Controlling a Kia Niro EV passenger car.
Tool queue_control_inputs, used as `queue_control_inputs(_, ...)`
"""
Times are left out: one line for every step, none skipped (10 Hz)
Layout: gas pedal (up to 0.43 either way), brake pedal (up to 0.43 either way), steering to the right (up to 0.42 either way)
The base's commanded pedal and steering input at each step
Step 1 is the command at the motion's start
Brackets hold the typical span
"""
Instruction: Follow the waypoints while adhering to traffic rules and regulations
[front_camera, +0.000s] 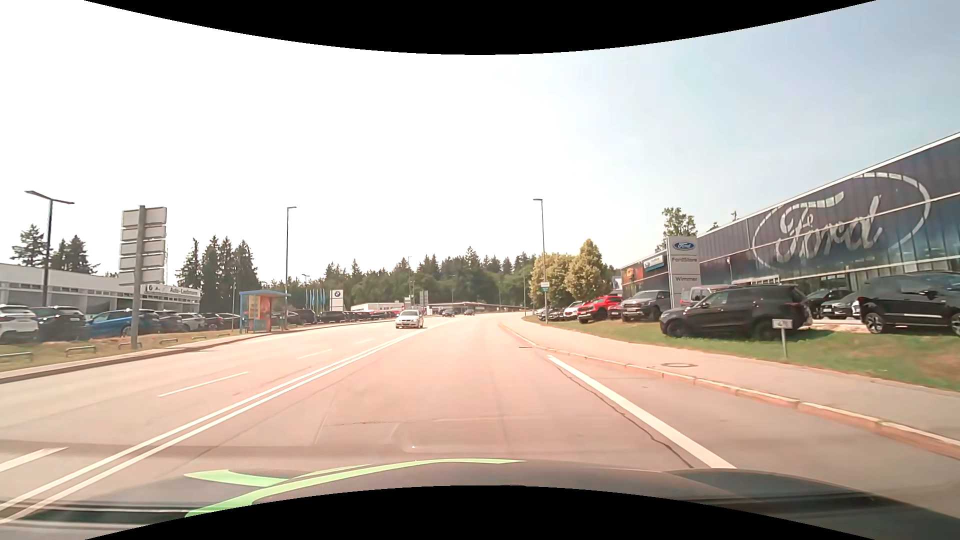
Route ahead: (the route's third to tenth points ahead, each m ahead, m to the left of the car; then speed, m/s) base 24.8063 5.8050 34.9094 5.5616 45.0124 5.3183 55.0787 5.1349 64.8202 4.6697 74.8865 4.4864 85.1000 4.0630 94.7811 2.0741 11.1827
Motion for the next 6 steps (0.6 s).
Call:
queue_control_inputs(0.280, 0.000, -0.005)
queue_control_inputs(0.280, 0.000, -0.005)
queue_control_inputs(0.280, 0.000, -0.005)
queue_control_inputs(0.280, 0.000, -0.006)
queue_control_inputs(0.280, 0.000, -0.005)
queue_control_inputs(0.280, 0.000, -0.005)
